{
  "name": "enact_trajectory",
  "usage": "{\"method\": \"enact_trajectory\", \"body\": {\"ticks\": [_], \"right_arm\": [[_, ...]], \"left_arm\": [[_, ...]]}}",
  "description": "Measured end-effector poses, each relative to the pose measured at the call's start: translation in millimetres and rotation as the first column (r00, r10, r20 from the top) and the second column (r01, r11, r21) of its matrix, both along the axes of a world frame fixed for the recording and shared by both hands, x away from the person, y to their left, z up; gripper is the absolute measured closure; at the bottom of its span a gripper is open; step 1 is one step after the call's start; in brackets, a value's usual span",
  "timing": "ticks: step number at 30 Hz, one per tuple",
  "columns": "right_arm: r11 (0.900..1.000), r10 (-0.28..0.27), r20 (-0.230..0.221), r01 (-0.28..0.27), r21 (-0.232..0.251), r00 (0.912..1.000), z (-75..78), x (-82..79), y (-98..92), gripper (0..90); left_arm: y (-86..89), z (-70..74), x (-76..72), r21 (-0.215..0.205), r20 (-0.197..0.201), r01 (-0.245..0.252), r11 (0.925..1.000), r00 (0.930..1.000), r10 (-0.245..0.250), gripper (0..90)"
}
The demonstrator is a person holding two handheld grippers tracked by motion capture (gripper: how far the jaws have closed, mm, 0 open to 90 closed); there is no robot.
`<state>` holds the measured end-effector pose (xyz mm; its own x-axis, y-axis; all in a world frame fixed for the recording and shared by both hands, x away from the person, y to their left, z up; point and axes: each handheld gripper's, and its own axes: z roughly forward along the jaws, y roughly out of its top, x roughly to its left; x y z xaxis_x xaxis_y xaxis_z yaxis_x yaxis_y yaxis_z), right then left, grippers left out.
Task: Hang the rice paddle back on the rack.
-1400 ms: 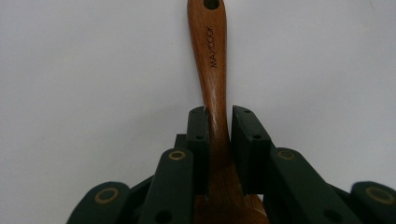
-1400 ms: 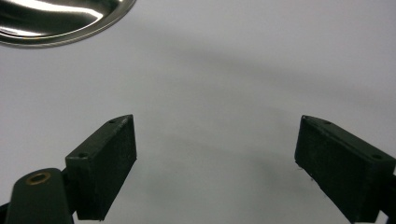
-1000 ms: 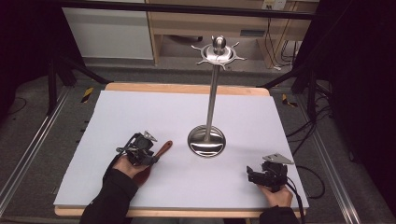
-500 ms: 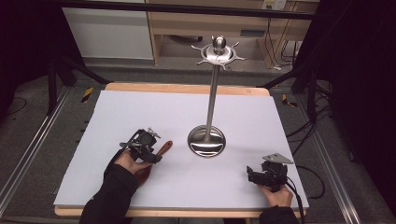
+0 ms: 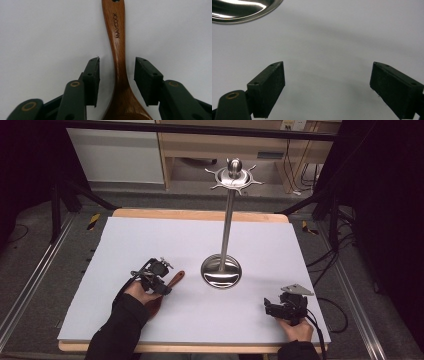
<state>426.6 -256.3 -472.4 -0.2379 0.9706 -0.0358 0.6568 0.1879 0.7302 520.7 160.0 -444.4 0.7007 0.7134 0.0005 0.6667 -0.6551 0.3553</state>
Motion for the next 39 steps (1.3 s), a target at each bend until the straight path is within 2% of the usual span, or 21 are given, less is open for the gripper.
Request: {"method": "enact_trajectory", "body": {"ticks": [3, 10, 14, 18, 22, 25, 30, 39], "right_arm": [[1.0, 0.004, 0.0, -0.004, -0.005, 1.0, -0.1, -0.3, 0.2, 13.0], [1.0, 0.006, -0.002, -0.006, -0.003, 1.0, -0.7, 0.3, -0.1, 13.0], [1.0, 0.005, -0.003, -0.005, 0.0, 1.0, -0.6, -0.1, -1.5, 13.0], [1.0, 0.004, 0.001, -0.004, 0.003, 1.0, 0.1, 0.1, -2.4, 13.0], [1.0, 0.006, -0.005, -0.006, -0.004, 1.0, -0.4, 1.0, -1.5, 13.0], [1.0, 0.008, -0.009, -0.008, -0.007, 0.9999, -1.1, 1.3, -0.8, 13.0], [1.0, 0.005, -0.013, -0.005, -0.005, 0.9999, -0.9, 1.3, -0.6, 13.0], [1.0, 0.008, -0.016, -0.008, -0.005, 0.9998, -1.2, 1.3, -0.2, 12.9]], "left_arm": [[-2.3, -2.8, 1.2, 0.006, -0.016, 0.003, 1.0, 0.9999, -0.003, 60.4], [-4.0, -2.5, 3.8, 0.015, -0.023, -0.014, 0.9998, 0.9996, 0.014, 66.1], [-4.8, -1.8, 6.2, 0.035, -0.028, -0.005, 0.9994, 0.9996, 0.006, 69.7], [-4.8, -1.7, 6.6, 0.036, -0.03, -0.004, 0.9993, 0.9995, 0.005, 72.8], [-2.9, -2.4, 7.6, 0.019, -0.033, -0.009, 0.9998, 0.9994, 0.009, 73.4], [-1.0, -2.3, 8.7, 0.004, -0.05, -0.017, 0.9998, 0.9986, 0.017, 74.1], [-1.6, -1.1, 9.8, 0.021, -0.063, -0.008, 0.9998, 0.9979, 0.01, 77.2], [-1.7, -1.1, 8.4, 0.032, -0.069, 0.012, 0.9994, 0.9976, -0.009, 77.3]]}}
